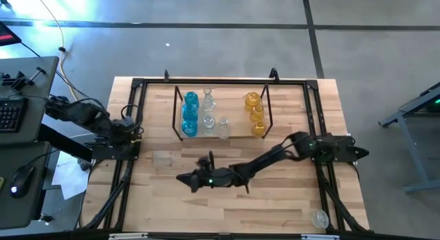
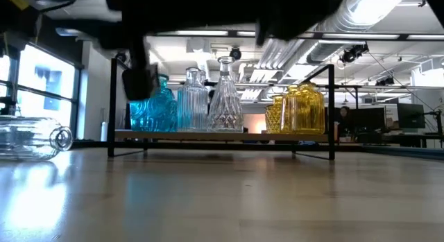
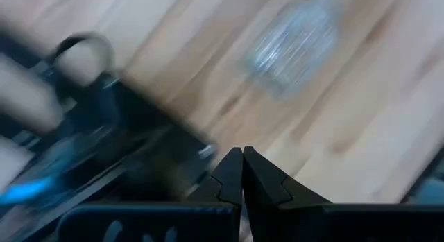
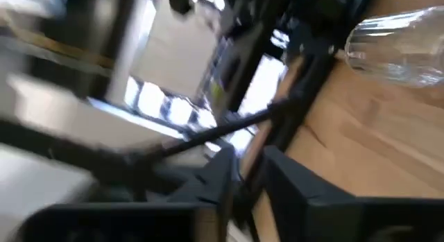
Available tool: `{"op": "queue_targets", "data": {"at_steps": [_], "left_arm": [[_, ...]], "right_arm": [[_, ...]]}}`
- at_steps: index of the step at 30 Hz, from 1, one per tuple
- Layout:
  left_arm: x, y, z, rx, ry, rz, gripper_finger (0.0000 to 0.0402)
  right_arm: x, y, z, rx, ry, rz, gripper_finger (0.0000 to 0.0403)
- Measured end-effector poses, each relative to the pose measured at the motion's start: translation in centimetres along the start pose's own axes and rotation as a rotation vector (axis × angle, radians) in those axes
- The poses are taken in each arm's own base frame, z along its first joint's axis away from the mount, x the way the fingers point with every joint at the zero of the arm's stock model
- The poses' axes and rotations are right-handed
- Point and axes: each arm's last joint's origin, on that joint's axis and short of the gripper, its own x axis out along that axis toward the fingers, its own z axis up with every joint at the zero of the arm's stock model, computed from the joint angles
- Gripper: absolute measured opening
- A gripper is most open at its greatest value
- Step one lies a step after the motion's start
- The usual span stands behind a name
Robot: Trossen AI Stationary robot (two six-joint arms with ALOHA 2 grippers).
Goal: Sort vases onto shelf
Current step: Put the transparent vase on the shelf aligned with the other transparent vase
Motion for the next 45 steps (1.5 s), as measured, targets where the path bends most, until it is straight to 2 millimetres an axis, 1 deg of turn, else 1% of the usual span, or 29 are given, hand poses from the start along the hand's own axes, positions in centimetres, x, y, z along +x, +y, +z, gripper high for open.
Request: {"op": "queue_targets", "data": {"at_steps": [1,2,4,7,10,14,17,19,22,24,26,28,30,32,35,37,39,40,42,45], "left_arm": [[-0.1,0.1,0.0,0.004,0.010,0.025,0.0001],[-0.2,-0.1,0.1,0.017,-0.008,0.009,0.0001],[-0.3,-0.1,0.2,0.043,-0.032,0.008,0.0001],[-0.3,-0.1,0.2,0.035,-0.038,0.011,0.0001],[-0.3,-0.6,0.4,0.032,-0.045,0.006,0.0001],[0.0,-1.4,0.8,0.046,-0.020,0.038,0.0001],[-0.1,-2.9,1.5,0.083,-0.024,-0.027,0.0001],[-0.2,-3.5,1.8,0.113,-0.055,-0.047,0.0001],[-0.1,-3.5,2.3,0.110,-0.178,0.031,0.0001],[0.6,-3.2,2.5,0.049,-0.233,0.122,0.0001],[1.7,-3.0,2.6,-0.010,-0.229,0.161,0.0001],[3.3,-3.1,2.8,-0.039,-0.205,0.171,0.0001],[4.9,-3.3,3.1,-0.049,-0.207,0.170,0.0001],[5.9,-3.5,3.6,-0.039,-0.243,0.182,0.0002],[6.2,-3.6,4.8,-0.037,-0.364,0.271,0.0013],[6.3,-3.1,5.5,-0.052,-0.431,0.361,0.0024],[6.5,-2.6,6.3,-0.115,-0.441,0.401,0.0034],[7.0,-2.3,6.7,-0.133,-0.428,0.401,0.0039],[8.4,-1.8,7.4,-0.168,-0.384,0.343,0.0046],[9.9,-1.7,8.9,-0.258,-0.403,0.232,0.0050]], "right_arm": [[0.3,-0.9,0.0,0.034,-0.035,0.025,0.0081],[0.5,-1.5,0.3,0.070,-0.075,0.051,0.0100],[0.9,-2.5,1.1,0.095,-0.133,0.083,0.0139],[1.6,-2.5,2.5,0.098,-0.189,0.076,0.0189],[2.9,-1.9,3.5,0.065,-0.195,0.024,0.0214],[4.7,-0.8,4.5,-0.016,-0.068,-0.112,0.0219],[5.7,0.8,5.4,-0.105,-0.002,-0.191,0.0219],[6.0,1.6,6.1,-0.160,0.018,-0.237,0.0219],[6.3,1.7,6.8,-0.208,0.039,-0.272,0.0219],[6.3,1.8,7.0,-0.212,0.047,-0.263,0.0219],[6.3,2.0,6.7,-0.207,0.050,-0.260,0.0219],[6.0,2.3,5.8,-0.208,0.079,-0.256,0.0219],[5.8,2.6,5.0,-0.213,0.100,-0.246,0.0219],[5.5,2.9,4.3,-0.222,0.116,-0.238,0.0219],[5.3,2.9,3.8,-0.222,0.130,-0.259,0.0219],[5.1,2.9,3.5,-0.220,0.156,-0.277,0.0219],[4.9,2.9,3.2,-0.218,0.181,-0.286,0.0219],[4.8,3.1,3.1,-0.219,0.189,-0.287,0.0219],[4.5,3.6,3.1,-0.238,0.201,-0.295,0.0217],[4.2,4.4,3.5,-0.264,0.214,-0.296,0.0216]]}}
